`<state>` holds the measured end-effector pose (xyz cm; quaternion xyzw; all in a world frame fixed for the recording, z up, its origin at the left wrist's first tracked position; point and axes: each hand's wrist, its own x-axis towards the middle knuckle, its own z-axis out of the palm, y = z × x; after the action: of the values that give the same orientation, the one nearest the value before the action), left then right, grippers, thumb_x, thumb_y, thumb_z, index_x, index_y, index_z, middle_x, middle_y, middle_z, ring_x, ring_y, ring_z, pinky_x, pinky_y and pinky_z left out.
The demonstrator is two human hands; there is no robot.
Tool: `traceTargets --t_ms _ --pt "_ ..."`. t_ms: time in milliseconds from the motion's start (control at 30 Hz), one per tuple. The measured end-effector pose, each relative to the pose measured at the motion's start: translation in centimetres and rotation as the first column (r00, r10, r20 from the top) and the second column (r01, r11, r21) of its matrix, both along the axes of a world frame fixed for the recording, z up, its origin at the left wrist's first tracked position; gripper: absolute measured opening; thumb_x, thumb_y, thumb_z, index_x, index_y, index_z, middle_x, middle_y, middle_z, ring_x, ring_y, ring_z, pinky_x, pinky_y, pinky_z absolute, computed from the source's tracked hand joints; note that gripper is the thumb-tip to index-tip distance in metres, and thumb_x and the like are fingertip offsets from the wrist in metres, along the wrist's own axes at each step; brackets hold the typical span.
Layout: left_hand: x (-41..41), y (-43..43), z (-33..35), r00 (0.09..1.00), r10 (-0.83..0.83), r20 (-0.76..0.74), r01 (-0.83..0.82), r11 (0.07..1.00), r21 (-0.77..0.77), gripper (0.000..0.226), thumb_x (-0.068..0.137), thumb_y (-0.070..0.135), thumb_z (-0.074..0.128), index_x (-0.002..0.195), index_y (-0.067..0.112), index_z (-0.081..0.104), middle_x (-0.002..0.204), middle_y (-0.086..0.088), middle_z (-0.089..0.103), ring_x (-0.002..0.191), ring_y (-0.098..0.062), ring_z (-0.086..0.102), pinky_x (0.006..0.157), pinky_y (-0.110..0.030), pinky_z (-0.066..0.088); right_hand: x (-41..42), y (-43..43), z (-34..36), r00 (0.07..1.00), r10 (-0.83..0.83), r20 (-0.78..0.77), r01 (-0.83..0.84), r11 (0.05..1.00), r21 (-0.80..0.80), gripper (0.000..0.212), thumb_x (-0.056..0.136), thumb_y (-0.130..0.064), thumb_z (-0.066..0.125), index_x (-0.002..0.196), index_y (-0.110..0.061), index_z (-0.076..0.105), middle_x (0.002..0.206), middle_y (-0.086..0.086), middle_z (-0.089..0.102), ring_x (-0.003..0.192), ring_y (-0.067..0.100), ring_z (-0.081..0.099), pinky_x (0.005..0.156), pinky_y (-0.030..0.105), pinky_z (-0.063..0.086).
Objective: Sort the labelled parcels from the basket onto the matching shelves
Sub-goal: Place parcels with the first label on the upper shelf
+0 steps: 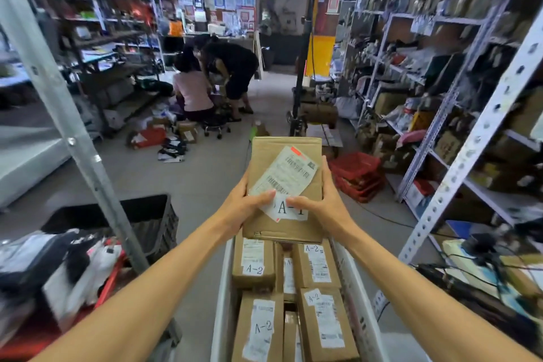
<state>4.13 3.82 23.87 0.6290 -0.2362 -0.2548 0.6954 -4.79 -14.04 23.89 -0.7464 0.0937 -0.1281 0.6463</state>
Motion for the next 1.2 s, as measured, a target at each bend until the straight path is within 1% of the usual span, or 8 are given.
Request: traceTargets --t_ms 100,200,367,600,800,900,1033,1200 --pt "-0.9 1.2 -1.1 0.999 0.016 0.029 -0.019 0.996 0.088 0.099 0.066 0.026 0.081 0.148 0.021 0.025 0.125 0.003 0.064 0.113 -0.015 0.063 0.086 -0.029 0.054 -0.2 0.7 -1.8 0.998 0.037 -0.045 -0.036 0.999 0.007 0.131 0.054 -0.034 0.093 0.149 -0.049 0.004 0.144 -0.011 0.047 0.127 0.008 0.050 0.107 0.043 0.042" --pt "-2.0 2.3 -2.3 0.997 0.071 0.041 -0.076 0.988 0.132 0.114 0.067 0.026 0.083 0.152 0.030 0.008 0.136 0.001 0.057 0.122 -0.017 0.057 0.102 -0.045 0.046 -0.6 1.4 -2.6 0.994 0.100 -0.041 -0.099 0.995 0.022 0.130 0.061 -0.024 0.090 0.151 -0.044 -0.003 0.145 -0.014 0.043 0.127 0.002 0.048 0.110 0.040 0.039" --pt "-3.7 3.6 -2.8 0.989 0.135 0.056 -0.142 0.978 0.152 0.110 0.071 0.020 0.078 0.153 0.034 0.006 0.138 0.002 0.054 0.122 -0.013 0.056 0.104 -0.044 0.045 -1.7 2.9 -3.8 0.997 0.082 -0.012 -0.083 0.996 -0.017 0.125 0.059 -0.035 0.088 0.144 -0.058 -0.001 0.146 -0.014 0.041 0.129 0.006 0.046 0.110 0.044 0.039" --pt "-6.0 7.0 -3.5 0.983 0.160 0.093 -0.174 0.968 0.180 0.108 0.067 0.030 0.083 0.151 0.039 0.015 0.137 0.010 0.054 0.123 -0.011 0.055 0.105 -0.045 0.044 -3.7 5.3 -4.0 0.998 0.070 -0.006 -0.070 0.996 -0.056 0.119 0.068 -0.023 0.086 0.149 -0.049 0.002 0.143 -0.016 0.042 0.117 -0.006 0.045 0.089 0.014 0.039" --pt "-7.5 9.3 -2.9 0.993 0.089 0.080 -0.101 0.984 0.148 0.112 0.060 0.035 0.086 0.147 0.048 0.017 0.138 0.009 0.054 0.125 -0.016 0.054 0.106 -0.049 0.041 -6.8 7.8 -2.2 0.997 0.043 -0.061 -0.048 0.995 -0.090 0.121 0.061 -0.029 0.088 0.146 -0.055 0.006 0.135 -0.025 0.049 0.121 -0.003 0.052 0.106 0.035 0.043" --pt "-8.5 10.3 -2.8 0.998 0.025 0.062 -0.033 0.992 0.119 0.112 0.061 0.032 0.086 0.149 0.044 0.017 0.136 0.007 0.056 0.123 -0.014 0.055 0.105 -0.047 0.043 -9.8 8.5 -0.8 0.991 0.081 -0.108 -0.094 0.988 -0.122 0.117 0.072 -0.021 0.084 0.147 -0.054 0.000 0.145 -0.022 0.041 0.123 -0.010 0.046 0.100 0.019 0.044" --pt "-10.6 10.5 -3.2 0.994 -0.097 0.059 0.090 0.989 0.119 0.110 0.066 0.025 0.086 0.150 0.042 0.016 0.135 0.003 0.056 0.117 -0.010 0.059 0.098 -0.037 0.050 -14.5 9.6 -0.4 0.989 -0.002 -0.147 -0.021 0.988 -0.152 0.118 0.075 -0.017 0.081 0.149 -0.048 -0.005 0.130 -0.043 0.032 0.112 -0.030 0.037 0.083 0.000 0.038" --pt "-14.1 10.8 -3.9 0.965 -0.260 0.038 0.253 0.959 0.126 0.112 0.059 0.036 0.087 0.146 0.051 0.018 0.135 0.002 0.055 0.121 -0.015 0.056 0.102 -0.043 0.047 -20.8 11.7 -1.4 0.977 -0.158 -0.142 0.143 0.984 -0.107 0.118 0.076 -0.006 0.078 0.151 -0.043 -0.006 0.129 -0.035 0.035 0.105 -0.031 0.043 0.082 0.002 0.043"
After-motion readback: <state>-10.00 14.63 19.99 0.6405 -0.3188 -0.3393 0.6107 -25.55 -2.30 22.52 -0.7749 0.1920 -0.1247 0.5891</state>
